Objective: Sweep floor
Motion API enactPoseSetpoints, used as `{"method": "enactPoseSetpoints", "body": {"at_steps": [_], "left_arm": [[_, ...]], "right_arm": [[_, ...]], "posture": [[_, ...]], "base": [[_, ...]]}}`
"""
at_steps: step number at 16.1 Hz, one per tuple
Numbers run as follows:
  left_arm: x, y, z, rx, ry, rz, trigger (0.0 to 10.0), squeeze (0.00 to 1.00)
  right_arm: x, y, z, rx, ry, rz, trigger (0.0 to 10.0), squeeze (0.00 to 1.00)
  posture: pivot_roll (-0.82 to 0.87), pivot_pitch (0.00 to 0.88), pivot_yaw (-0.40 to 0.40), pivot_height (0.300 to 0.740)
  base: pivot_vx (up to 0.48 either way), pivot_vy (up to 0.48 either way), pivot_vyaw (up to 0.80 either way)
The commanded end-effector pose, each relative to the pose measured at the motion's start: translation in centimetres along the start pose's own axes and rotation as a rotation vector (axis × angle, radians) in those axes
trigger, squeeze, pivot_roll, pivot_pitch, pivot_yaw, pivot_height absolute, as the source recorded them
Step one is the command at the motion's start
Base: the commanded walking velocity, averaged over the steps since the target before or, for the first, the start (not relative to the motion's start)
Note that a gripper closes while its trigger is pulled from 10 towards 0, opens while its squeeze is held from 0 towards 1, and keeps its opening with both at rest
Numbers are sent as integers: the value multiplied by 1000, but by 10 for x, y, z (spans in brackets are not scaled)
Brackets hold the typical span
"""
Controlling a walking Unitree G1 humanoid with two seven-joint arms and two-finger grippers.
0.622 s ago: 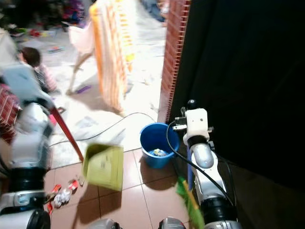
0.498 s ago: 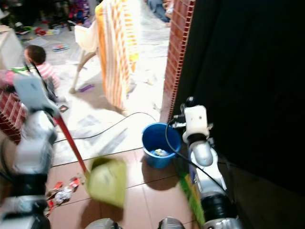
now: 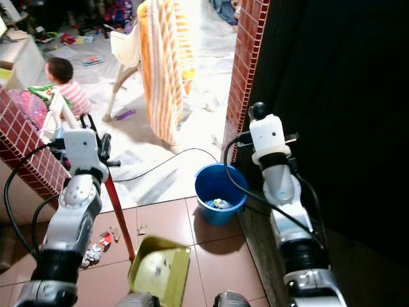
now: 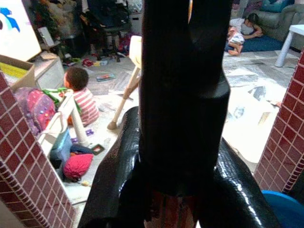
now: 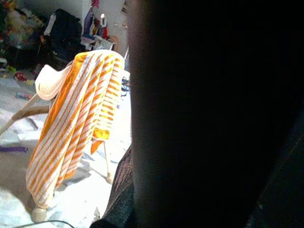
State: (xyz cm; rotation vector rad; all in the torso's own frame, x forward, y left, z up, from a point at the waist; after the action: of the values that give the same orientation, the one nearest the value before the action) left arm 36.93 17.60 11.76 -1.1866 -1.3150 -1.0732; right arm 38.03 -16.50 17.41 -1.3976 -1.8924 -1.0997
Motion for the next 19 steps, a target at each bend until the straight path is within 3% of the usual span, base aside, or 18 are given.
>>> {"method": "enactPoseSetpoints", "body": {"at_steps": [1,5,9,11,13,15,17,19], "left_arm": [[18,-2,0,-16,17,-53,10000,0],[22,-10,3,-30,10,-47,10000,0],[12,-15,-5,-44,-37,20,10000,0],[9,-20,-16,-66,-59,36,10000,0],[6,-22,-22,-87,-62,50,10000,0],[6,-18,-24,-88,-68,55,10000,0],[6,-11,-31,-94,-85,53,10000,0],[7,-7,-35,-96,-96,47,10000,0]], "right_arm": [[7,7,-6,12,-48,-40,10000,0],[-17,4,-10,44,-95,16,10000,0],[-31,1,16,140,-110,28,10000,0],[-32,1,27,164,-46,47,10000,0],[-16,6,37,179,142,41,10000,0],[18,13,46,233,296,-22,10000,0],[58,19,43,294,381,-111,10000,0],[80,23,33,318,365,-177,10000,0]], "posture": [[11,18,51,740],[65,127,56,740],[67,236,80,740],[68,240,85,740],[49,243,86,740],[26,237,83,740],[-10,212,70,740],[-22,204,62,740]], "base": [[0,0,0],[0,0,0],[0,0,0],[0,0,0],[0,0,0],[0,0,0],[0,0,0],[0,0,0]]}}
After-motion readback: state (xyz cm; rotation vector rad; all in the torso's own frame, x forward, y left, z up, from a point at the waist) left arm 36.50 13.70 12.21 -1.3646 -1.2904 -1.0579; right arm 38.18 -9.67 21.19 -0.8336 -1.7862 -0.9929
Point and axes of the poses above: a point about 5 cm out from each wrist's last joint towards the gripper, its own y axis pointing out of the wrist towards the gripper, its own x axis along the axis of the wrist's last joint, z = x × y, the point moved 6 cm from there along y, pointing out of the wrist towards the gripper, and after that the axes turned 8 degrees about -y, right-handed, at the moved point
